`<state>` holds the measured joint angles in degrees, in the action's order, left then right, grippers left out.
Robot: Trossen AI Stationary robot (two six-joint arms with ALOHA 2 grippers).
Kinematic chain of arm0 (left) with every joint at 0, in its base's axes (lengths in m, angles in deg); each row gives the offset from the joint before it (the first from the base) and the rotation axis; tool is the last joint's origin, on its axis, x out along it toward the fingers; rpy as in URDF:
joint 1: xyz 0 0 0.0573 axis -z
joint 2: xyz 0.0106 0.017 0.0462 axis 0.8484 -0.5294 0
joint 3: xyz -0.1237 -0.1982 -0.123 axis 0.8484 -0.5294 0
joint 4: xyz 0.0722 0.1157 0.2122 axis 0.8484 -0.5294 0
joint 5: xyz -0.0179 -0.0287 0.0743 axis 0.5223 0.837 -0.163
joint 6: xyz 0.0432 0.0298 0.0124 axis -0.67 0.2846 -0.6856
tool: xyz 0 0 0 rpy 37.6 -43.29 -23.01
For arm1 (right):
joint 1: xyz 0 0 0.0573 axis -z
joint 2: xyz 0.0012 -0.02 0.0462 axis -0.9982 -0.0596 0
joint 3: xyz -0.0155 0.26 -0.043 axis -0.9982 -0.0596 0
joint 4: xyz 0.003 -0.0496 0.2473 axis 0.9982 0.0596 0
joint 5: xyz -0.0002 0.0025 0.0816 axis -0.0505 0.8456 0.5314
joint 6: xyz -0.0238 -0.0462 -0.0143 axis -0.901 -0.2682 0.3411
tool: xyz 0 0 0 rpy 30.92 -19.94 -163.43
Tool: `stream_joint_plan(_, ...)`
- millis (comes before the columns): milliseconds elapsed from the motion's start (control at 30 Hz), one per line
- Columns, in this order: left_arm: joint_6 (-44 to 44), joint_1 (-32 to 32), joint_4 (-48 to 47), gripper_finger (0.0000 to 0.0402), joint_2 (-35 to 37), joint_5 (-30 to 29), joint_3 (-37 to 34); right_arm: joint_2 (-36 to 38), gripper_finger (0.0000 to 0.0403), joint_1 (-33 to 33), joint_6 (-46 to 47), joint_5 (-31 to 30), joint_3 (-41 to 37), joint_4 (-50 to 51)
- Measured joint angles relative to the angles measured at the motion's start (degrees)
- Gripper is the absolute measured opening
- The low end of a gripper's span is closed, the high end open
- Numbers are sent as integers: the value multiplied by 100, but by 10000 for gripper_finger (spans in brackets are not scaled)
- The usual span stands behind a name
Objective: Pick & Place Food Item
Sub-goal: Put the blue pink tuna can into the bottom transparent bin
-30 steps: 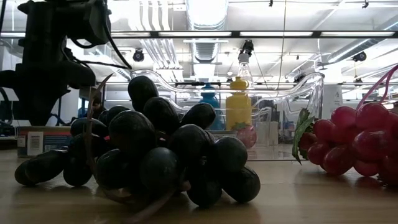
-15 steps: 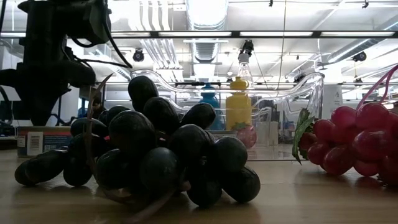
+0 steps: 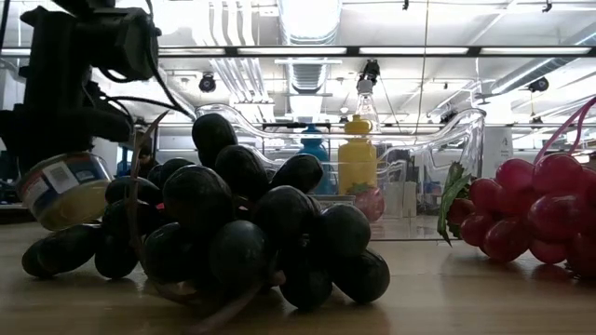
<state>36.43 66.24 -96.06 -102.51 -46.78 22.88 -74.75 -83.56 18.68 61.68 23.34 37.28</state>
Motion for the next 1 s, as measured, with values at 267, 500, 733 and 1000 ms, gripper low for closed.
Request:
stream_joint_plan(267, -75, 0, 194, 0, -1, -46, -271, 0, 8, 0, 0, 0, 0, 0)
stream_joint_plan(500, -108, 0, 696, 0, 19, -161, -493, 0, 8, 0, 72, 0, 0, 0)
stream_joint_plan(733, -109, 0, 842, 0, 11, -261, -626, 0, 8, 1, 135, 0, 0, 0)
stream_joint_plan(1000, -64, 0, 1961, 0, 10, -86, -893, 0, 8, 2, 153, 0, 0, -2)
